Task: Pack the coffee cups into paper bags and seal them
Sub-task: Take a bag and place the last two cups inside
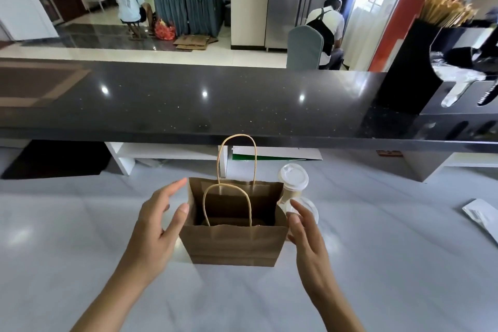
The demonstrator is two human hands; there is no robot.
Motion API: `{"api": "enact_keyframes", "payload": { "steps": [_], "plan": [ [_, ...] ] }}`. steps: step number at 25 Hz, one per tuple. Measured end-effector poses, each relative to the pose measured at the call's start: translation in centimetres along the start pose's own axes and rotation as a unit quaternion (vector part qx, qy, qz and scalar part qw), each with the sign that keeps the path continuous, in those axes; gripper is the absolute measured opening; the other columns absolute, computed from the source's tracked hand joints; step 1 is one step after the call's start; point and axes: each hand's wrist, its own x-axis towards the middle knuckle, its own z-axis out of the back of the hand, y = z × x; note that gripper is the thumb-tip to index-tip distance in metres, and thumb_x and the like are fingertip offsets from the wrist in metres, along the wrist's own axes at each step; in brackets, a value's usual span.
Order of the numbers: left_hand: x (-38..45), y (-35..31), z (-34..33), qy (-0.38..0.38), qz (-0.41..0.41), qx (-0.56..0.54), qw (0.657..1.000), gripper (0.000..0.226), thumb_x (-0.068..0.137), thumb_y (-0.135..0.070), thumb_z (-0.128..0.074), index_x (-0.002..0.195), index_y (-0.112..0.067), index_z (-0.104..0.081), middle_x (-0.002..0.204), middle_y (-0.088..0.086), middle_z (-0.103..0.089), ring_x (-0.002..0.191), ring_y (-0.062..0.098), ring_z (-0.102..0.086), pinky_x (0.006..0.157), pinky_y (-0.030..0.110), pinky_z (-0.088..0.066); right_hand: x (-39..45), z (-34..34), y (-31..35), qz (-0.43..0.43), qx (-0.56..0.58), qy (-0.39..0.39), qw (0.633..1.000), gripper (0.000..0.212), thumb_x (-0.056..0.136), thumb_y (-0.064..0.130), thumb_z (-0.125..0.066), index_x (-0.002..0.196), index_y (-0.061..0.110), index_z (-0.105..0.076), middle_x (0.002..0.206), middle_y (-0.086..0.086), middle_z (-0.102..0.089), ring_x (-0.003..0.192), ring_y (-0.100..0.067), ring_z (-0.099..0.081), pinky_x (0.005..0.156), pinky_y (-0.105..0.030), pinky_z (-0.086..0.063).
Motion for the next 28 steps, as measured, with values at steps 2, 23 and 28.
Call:
{"api": "enact_keyframes", "payload": {
  "steps": [2, 23, 28],
  "plan": [
    [1.5, 0.1, -0.2, -0.018, -0.090, 0.096, 0.991, 0.029, 0.097, -0.038, -0.055, 0.124, -0.038, -0.064, 0.133, -0.027, -0.058, 0.137, 0.007, -0.045, 0.111, 0.031, -0.036, 0.9, 0.4, 0.0, 0.012, -0.028, -0.057, 0.998, 0.039, 0.096, 0.064, -0.043, 0.126, 0.045, -0.060, 0.118, 0.011, -0.068, 0.114, -0.009, -0.063, 0.095, -0.034, -0.051],
    [4.2, 1.2, -0.2, 0.186, -0.008, 0.186, 0.965, 0.097, 0.057, -0.101, -0.046, 0.140, -0.050, -0.045, 0.159, -0.023, -0.030, 0.154, 0.009, -0.006, 0.124, 0.038, -0.006, 7.6, 1.3, -2.0, -0.105, -0.416, -0.045, 0.902, 0.077, 0.090, 0.035, -0.069, 0.155, 0.023, -0.028, 0.148, -0.015, -0.040, 0.132, -0.040, -0.045, 0.108, -0.050, -0.036],
    [3.9, 1.2, -0.5, 0.188, -0.001, 0.171, 0.967, 0.103, 0.061, -0.098, -0.050, 0.149, -0.047, -0.035, 0.162, -0.022, -0.026, 0.154, 0.008, -0.005, 0.124, 0.039, -0.010, 7.4, 2.6, -0.8, -0.096, -0.348, -0.108, 0.926, 0.088, 0.079, 0.054, -0.078, 0.151, 0.029, -0.034, 0.142, -0.012, -0.046, 0.130, -0.036, -0.047, 0.108, -0.049, -0.041]
  ]
}}
